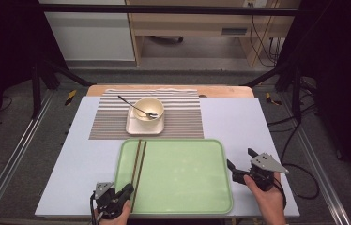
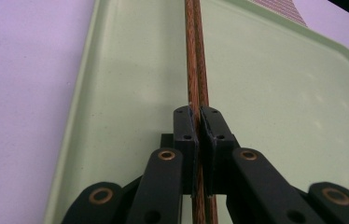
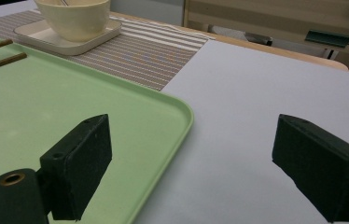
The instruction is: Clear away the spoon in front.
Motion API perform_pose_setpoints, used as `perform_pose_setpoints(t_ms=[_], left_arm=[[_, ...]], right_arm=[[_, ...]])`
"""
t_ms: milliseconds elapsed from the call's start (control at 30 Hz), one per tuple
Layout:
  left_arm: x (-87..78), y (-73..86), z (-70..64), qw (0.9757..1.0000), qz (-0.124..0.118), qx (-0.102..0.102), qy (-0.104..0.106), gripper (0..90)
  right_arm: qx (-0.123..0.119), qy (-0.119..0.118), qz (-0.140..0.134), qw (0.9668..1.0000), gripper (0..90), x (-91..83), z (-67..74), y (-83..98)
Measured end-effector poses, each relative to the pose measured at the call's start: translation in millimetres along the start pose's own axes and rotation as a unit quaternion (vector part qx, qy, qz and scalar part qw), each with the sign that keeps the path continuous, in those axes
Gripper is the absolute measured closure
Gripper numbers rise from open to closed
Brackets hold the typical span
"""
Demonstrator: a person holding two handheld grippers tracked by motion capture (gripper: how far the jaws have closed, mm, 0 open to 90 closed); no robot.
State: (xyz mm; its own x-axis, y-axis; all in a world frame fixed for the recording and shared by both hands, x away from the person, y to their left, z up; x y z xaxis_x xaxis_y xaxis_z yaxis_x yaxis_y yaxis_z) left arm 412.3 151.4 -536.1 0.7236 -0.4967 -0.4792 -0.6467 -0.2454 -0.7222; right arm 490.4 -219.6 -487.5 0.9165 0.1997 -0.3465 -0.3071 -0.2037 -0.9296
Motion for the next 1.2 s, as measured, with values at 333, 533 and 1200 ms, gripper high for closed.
perform_pose_setpoints(t_ms=[333, 533, 1200], left_arm=[[0.8, -0.9, 0.8, 1.0, -0.003, -0.001, -0.002, 85.2], [1.5, -0.8, 0.7, 1.0, -0.002, -0.001, -0.002, 85.2], [-1.5, -16.3, -1.5, 0.9988, -0.015, 0.043, -0.015, 72.1]], right_arm=[[0.0, -0.002, 0.001, 1.0, 11.8, 0.3, 0.3, 0.4], [0.001, -0.006, 0.004, 1.0, 11.3, 0.5, 2.7, 0.8], [0.0, -0.006, 0.003, 1.0, 11.1, 1.0, 2.4, 0.9]])
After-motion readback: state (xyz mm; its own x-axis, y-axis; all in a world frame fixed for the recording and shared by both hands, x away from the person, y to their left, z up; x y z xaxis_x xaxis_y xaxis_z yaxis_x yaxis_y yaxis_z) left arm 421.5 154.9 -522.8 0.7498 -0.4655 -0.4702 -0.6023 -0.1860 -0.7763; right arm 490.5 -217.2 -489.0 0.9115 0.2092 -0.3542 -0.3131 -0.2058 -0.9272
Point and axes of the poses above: each handheld gripper's, and its own axes: x roughly forward along the jaws, y roughly out of its underside, z roughly to its left, the point moved 9 cm from there along x, roughly forward along the jaws, and after that the axes turned 11 degrees about y, right-handed, at the moved point
